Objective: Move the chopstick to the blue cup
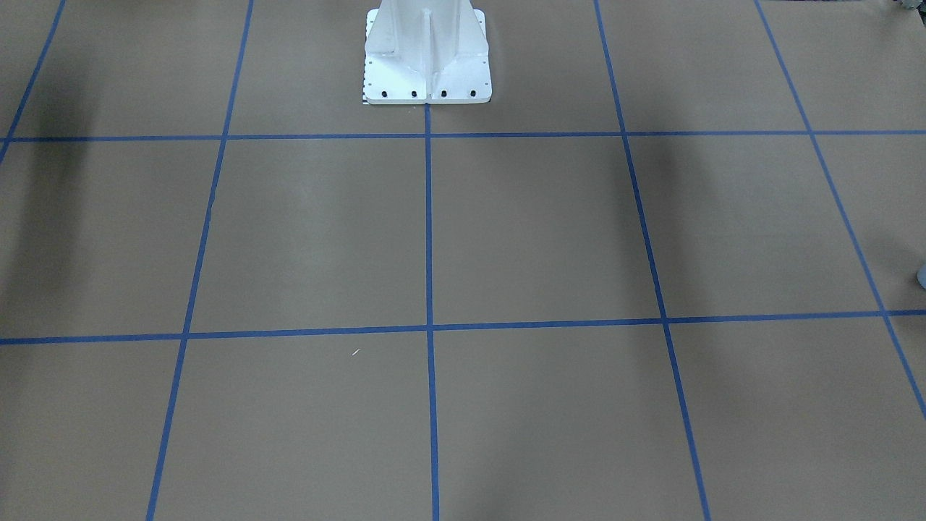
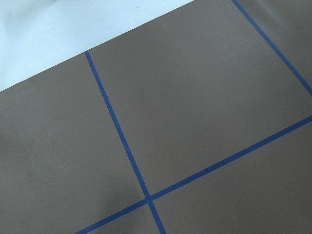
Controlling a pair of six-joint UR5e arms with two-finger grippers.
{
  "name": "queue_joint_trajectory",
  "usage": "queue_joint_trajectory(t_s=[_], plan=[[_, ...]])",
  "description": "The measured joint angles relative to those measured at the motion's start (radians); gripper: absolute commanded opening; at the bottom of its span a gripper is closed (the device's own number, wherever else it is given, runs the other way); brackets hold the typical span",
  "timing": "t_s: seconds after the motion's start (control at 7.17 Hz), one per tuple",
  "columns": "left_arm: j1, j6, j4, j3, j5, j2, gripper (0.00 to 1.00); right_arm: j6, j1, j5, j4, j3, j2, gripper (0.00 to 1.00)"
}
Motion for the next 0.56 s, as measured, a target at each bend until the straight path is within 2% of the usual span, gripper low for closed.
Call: queue_joint_trajectory(t_s=[0.42, 0.56], plan=[[0.027, -0.009, -0.161, 0.277, 0.006, -0.063, 0.99, 0.015, -0.018, -0.002, 0.0, -0.004, 0.013, 1.0], [0.06, -0.024, -0.183, 0.329, 0.007, -0.069, 0.99, 0.015, -0.018, -0.002, 0.0, -0.004, 0.013, 1.0]])
